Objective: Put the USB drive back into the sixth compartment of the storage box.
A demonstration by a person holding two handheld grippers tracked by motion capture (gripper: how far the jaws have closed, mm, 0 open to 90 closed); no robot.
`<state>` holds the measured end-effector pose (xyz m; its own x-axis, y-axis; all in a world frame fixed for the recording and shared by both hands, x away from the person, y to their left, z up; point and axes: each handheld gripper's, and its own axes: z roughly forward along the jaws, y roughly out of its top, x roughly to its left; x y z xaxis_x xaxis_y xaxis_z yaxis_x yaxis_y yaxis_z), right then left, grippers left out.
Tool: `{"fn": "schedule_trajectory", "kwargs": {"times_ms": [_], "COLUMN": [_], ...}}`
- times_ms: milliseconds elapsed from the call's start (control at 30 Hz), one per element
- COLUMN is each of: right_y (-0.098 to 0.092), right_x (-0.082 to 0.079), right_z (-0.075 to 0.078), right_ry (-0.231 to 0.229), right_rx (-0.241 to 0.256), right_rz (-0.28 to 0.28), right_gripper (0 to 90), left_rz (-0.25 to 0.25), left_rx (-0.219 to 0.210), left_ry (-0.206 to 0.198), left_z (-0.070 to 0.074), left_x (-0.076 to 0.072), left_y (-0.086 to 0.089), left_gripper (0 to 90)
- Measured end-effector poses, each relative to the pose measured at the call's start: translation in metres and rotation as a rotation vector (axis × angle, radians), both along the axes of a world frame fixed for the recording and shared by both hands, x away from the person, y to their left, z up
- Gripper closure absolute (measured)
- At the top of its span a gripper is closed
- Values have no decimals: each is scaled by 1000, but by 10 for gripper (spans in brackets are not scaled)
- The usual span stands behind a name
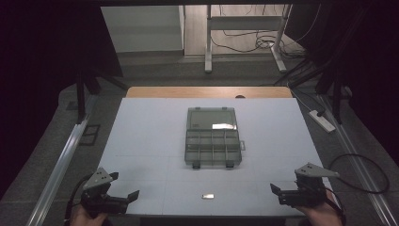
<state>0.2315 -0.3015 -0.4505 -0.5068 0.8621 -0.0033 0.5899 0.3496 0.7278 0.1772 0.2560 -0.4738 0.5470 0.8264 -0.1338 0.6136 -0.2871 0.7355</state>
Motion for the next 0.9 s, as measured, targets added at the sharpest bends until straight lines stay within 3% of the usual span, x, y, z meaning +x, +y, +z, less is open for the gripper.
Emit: {"fn": "schedule_trajectory", "kwargs": {"times_ms": [733, 900], "right_y": [4, 3], "right_x": [5, 5], "right_z": [-3, -2], "right_ry": [55, 56], "right_rx": [-33, -22], "right_rz": [28, 35], "right_gripper": [9, 7], "left_rz": [5, -6], "left_rx": [26, 34], "left_ry": [-29, -29], "left_z": [0, 0], "left_x": [1, 4], "left_y": [-4, -7], "left_gripper": [0, 0]}}
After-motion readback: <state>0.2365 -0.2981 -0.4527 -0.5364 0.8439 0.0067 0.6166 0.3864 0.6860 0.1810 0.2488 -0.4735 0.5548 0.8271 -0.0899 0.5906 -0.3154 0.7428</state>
